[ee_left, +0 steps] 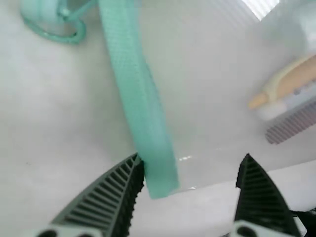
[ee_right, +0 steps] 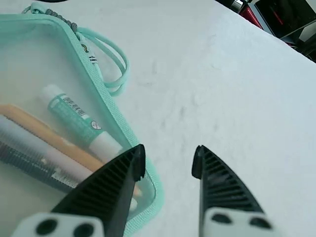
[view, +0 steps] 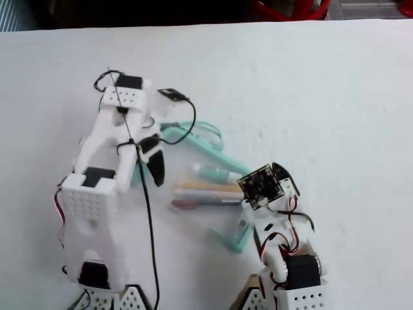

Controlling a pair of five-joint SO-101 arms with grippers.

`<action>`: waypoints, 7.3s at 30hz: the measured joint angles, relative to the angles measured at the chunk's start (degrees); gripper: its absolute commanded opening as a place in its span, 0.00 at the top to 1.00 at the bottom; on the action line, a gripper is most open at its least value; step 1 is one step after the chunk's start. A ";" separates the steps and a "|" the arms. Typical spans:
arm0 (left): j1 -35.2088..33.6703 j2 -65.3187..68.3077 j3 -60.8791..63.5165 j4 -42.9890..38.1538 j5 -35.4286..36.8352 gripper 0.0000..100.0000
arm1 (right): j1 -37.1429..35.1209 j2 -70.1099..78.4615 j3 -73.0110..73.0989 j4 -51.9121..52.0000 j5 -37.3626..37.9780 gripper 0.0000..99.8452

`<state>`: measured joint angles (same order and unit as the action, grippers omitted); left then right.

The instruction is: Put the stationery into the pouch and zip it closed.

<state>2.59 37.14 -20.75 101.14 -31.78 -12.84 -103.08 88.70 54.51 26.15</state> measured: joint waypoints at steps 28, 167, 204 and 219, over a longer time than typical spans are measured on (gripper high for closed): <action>3.78 -8.44 -0.70 1.23 11.34 0.98 | 0.00 0.00 0.00 0.00 0.00 0.84; -2.02 35.60 -65.67 -2.81 25.67 0.84 | -13.71 -0.44 -10.90 28.13 35.78 0.98; 4.22 33.76 -59.16 0.62 15.47 0.82 | -23.47 0.09 7.74 13.98 40.26 0.98; 9.85 26.37 -57.58 1.14 4.92 0.82 | -23.38 0.18 7.74 12.13 33.32 0.98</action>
<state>12.44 63.52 -78.33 102.29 -26.86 -36.22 -102.90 96.44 66.64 59.47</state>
